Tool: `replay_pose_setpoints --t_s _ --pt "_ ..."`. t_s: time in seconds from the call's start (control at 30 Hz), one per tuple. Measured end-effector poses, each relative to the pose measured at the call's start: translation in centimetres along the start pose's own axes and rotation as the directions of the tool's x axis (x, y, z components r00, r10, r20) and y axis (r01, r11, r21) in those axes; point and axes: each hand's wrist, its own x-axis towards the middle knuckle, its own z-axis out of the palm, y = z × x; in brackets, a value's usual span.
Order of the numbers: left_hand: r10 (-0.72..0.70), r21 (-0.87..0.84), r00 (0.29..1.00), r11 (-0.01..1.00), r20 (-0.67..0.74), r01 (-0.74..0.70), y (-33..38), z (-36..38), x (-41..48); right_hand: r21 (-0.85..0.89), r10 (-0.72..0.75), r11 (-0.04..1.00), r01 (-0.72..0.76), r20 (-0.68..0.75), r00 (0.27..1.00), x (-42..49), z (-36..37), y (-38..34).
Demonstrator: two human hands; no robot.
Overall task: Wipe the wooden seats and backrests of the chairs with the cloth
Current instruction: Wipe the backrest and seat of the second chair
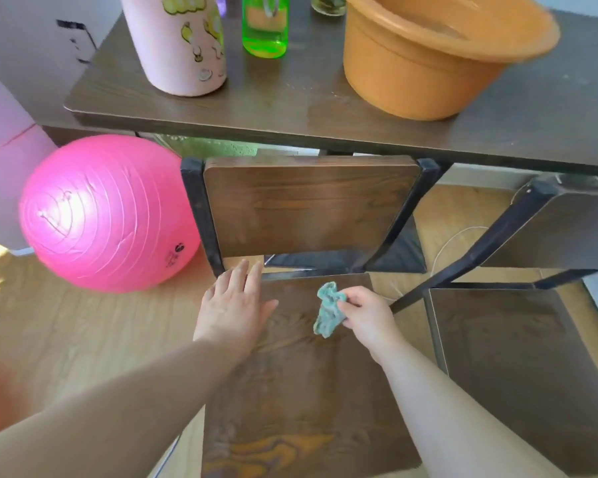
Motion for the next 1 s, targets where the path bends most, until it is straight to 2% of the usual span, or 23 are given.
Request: replay_pose_setpoints --t_s 0.1,0.2,0.3,0.37,0.47,0.7,1.0 --pt "0.001 0.006 1.0 1.0 0.025 -0.001 1.2 2.0 0.4 -0.064 0.002 0.998 -0.003 -0.013 1.0 1.1 -0.4 2.2" --pt "-0.019 -0.006 0.998 1.0 0.063 0.019 2.0 4.3 0.7 -0.268 -0.049 0.962 0.046 -0.003 0.999 1.9 -0.7 4.8" --pt "-0.049 -0.029 0.993 0.998 0.111 0.053 2.7 6.0 0.8 -0.58 -0.23 0.79 0.196 0.016 0.973 2.1 -0.8 6.8" --pt "-0.062 -0.04 0.99 0.997 0.126 0.067 3.2 6.7 0.9 -0.636 -0.27 0.734 0.24 0.052 0.961 2.2 -0.5 7.6" --pt "-0.076 -0.056 0.988 0.995 0.133 0.084 3.7 7.6 1.0 -0.655 -0.272 0.714 0.246 0.063 0.96 2.3 0.6 8.0" --pt "-0.132 -0.077 0.981 0.987 0.14 0.143 4.1 9.1 1.4 -0.698 -0.229 0.702 0.142 -0.032 0.973 2.5 2.5 7.9" --pt "-0.12 -0.108 0.978 0.984 0.17 0.14 4.1 10.2 1.6 -0.497 -0.189 0.863 0.092 -0.148 0.971 3.8 2.2 7.9"
